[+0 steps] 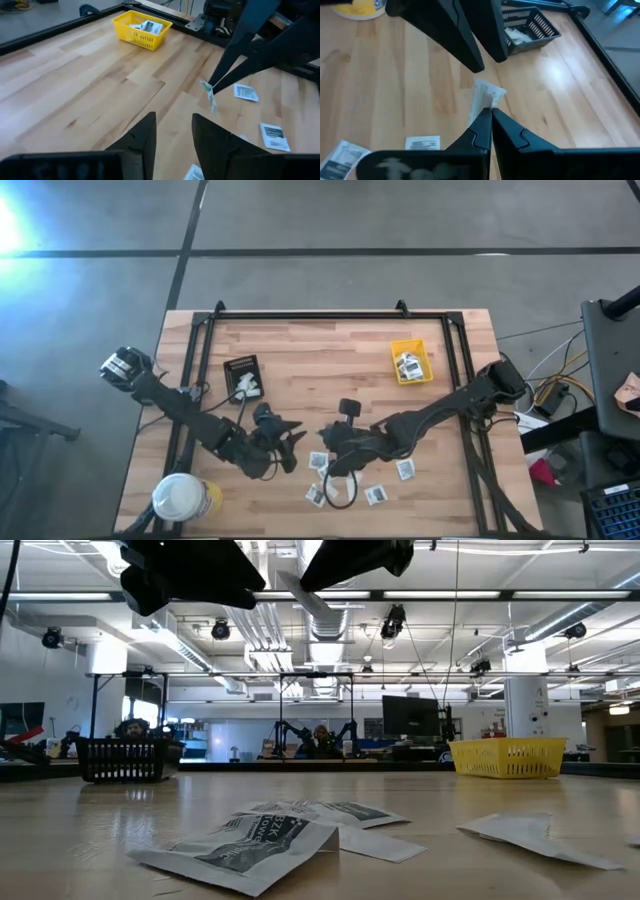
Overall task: Pick & Place First Aid Supplies
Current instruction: Put the green bandage into the black bin
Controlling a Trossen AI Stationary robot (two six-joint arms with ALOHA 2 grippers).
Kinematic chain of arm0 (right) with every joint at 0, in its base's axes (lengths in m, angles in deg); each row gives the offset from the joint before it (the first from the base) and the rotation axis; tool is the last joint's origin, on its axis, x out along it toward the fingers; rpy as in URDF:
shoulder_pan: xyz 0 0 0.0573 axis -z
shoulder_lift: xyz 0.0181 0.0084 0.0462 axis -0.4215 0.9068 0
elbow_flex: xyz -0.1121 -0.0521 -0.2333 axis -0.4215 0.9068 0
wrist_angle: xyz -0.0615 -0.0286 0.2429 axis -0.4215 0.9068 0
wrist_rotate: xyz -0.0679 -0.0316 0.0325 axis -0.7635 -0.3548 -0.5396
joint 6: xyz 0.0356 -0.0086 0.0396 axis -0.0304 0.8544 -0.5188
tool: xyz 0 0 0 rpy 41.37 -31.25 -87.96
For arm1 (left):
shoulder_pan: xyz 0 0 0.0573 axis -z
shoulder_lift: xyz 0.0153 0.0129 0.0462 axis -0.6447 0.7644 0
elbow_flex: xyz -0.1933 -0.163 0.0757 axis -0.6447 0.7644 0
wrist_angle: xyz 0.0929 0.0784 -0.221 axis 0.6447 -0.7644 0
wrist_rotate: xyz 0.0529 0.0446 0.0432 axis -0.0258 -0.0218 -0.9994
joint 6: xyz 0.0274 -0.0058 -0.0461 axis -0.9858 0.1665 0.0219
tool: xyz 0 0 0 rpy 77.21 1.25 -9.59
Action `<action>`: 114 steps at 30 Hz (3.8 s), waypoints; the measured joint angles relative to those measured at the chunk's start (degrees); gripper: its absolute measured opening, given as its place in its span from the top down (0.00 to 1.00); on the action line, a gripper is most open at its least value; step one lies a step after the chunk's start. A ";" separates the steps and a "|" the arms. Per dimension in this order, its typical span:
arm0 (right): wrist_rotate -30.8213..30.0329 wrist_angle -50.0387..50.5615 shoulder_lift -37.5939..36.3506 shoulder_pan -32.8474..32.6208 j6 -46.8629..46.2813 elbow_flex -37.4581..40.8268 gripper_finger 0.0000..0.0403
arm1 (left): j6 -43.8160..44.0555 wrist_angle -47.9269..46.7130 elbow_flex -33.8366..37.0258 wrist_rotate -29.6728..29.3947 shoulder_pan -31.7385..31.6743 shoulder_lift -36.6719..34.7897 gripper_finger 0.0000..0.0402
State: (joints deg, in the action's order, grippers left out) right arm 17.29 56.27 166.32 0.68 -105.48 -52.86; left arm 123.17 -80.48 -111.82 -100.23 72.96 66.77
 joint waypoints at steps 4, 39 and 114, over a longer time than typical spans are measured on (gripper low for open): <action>-2.38 -0.06 0.00 0.00 0.54 0.00 0.98 | -2.33 0.35 0.00 0.21 -0.76 0.00 0.64; -7.34 -1.88 0.00 -0.13 2.33 -0.04 0.98 | -13.08 9.51 0.00 3.13 -4.85 0.02 0.91; -5.17 14.52 -5.64 -0.37 -18.61 7.25 0.65 | 19.35 -57.96 -0.07 4.98 -4.81 -21.88 1.00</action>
State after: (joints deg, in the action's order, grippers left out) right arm 12.12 70.78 160.68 0.30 -124.09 -45.62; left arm 142.51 -138.44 -111.89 -95.26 68.15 44.89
